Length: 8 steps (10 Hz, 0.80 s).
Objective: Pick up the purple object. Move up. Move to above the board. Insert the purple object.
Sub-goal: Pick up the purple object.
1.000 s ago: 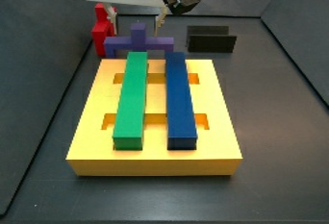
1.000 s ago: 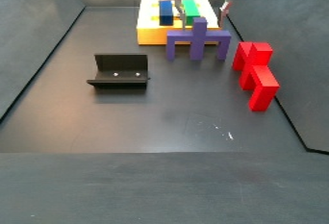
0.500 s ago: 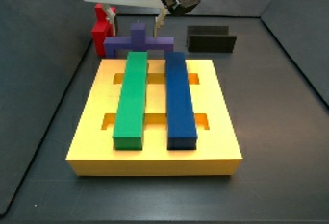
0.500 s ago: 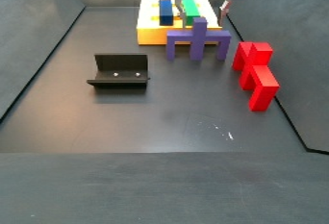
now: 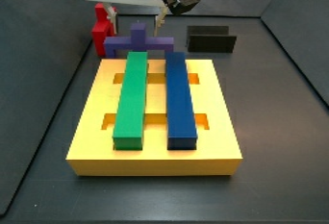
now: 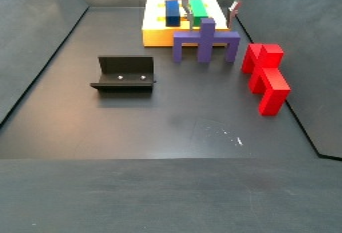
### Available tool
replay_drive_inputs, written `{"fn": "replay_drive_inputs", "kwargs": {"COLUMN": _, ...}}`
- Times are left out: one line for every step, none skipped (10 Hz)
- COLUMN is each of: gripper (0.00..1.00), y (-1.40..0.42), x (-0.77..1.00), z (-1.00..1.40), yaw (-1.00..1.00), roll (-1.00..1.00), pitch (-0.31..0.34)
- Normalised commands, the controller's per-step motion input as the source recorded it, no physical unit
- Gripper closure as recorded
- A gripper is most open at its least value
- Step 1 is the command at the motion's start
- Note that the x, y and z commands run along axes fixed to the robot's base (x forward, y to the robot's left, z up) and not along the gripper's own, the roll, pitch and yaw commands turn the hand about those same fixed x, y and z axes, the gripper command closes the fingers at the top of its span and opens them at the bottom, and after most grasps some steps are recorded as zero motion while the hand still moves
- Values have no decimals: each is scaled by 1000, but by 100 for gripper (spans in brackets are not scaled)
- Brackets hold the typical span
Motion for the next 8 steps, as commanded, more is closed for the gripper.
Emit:
{"fn": "replay_drive_inputs", "kwargs": {"gripper": 0, "y": 0, "x": 0, "z": -29, "yaw": 0, "roll": 61, "pitch": 0}}
{"fn": "replay_drive_inputs", "kwargs": {"gripper": 0, "y": 0, "x": 0, "z": 0, "yaw": 0, "roll": 54, "pitch": 0}}
{"fn": "replay_drive_inputs", "kwargs": {"gripper": 0, "y": 0, "x": 0, "z": 0, "yaw": 0, "roll": 0, "pitch": 0}}
{"fn": "replay_drive_inputs", "kwargs": {"gripper": 100, "y": 0, "x": 0, "z": 0, "yaw": 0, "roll": 0, "pitch": 0}}
{"fn": "replay_drive_inputs", "kwargs": {"gripper": 100, "y": 0, "x": 0, "z": 0, "yaw": 0, "roll": 0, "pitch": 0}}
{"fn": "replay_drive_inputs", "kwargs": {"gripper": 100, "y": 0, "x": 0, "z": 0, "yaw": 0, "roll": 0, "pitch": 0}}
{"fn": "replay_drive_inputs", "kwargs": {"gripper": 100, "y": 0, "x": 0, "z": 0, "yaw": 0, "roll": 0, "pitch": 0}}
{"fn": "replay_drive_inputs", "kwargs": {"gripper": 100, "y": 0, "x": 0, "z": 0, "yaw": 0, "roll": 0, "pitch": 0}}
